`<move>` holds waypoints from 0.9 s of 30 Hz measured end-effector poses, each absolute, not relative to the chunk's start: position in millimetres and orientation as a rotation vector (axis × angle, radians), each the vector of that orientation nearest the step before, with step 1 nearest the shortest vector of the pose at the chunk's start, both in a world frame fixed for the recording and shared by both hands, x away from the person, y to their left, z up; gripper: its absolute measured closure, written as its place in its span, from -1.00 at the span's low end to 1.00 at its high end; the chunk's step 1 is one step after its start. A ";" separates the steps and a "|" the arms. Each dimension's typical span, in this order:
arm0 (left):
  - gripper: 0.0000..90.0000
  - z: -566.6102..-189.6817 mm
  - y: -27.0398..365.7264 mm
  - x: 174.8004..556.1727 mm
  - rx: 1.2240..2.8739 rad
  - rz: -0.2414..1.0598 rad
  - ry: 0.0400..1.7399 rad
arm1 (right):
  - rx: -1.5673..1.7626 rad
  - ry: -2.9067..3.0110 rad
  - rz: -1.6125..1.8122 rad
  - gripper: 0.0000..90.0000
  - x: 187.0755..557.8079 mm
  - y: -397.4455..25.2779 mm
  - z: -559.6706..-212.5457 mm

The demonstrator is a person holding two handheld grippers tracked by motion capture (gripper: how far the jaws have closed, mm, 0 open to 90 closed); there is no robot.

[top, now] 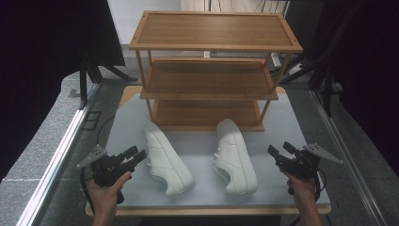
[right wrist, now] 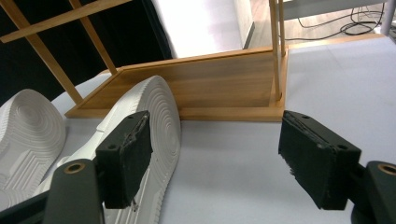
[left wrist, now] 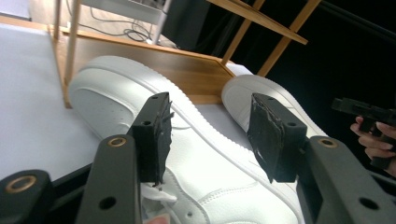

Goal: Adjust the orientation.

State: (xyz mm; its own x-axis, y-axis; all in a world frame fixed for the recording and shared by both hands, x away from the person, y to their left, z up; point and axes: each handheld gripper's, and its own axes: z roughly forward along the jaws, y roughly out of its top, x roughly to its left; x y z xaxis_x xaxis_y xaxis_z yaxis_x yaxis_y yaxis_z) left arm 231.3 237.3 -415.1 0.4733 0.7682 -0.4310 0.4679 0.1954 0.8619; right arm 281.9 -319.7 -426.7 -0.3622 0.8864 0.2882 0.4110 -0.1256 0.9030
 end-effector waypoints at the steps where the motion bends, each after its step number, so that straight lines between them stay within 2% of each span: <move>1: 0.11 -415.1 237.3 231.3 1.445 0.295 1.157 | 1.436 1.722 1.493 -0.42 282.4 -320.6 -427.0; 14: 0.32 -417.0 241.4 222.9 1.459 0.301 1.174 | 1.468 1.749 1.459 -0.38 284.7 -320.3 -429.8; 15: 0.45 -416.2 241.2 221.8 1.456 0.299 1.174 | 1.478 1.743 1.448 -0.37 284.2 -319.9 -430.3; 22: 0.96 -411.6 240.8 213.3 1.514 0.292 1.165 | 1.486 1.714 1.452 -0.36 277.6 -322.6 -426.7; 27: 1.00 -414.9 236.2 208.3 1.545 0.303 1.196 | 1.513 1.706 1.462 -0.36 279.1 -327.7 -431.0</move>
State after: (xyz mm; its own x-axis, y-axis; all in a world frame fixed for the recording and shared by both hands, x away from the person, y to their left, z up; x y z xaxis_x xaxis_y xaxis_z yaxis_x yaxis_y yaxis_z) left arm 208.3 236.2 -414.9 0.4568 0.8002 -0.3885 0.5183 0.1155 0.8474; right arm 279.1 -327.7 -431.0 -0.3126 0.8976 0.3110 0.4443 -0.1512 0.8830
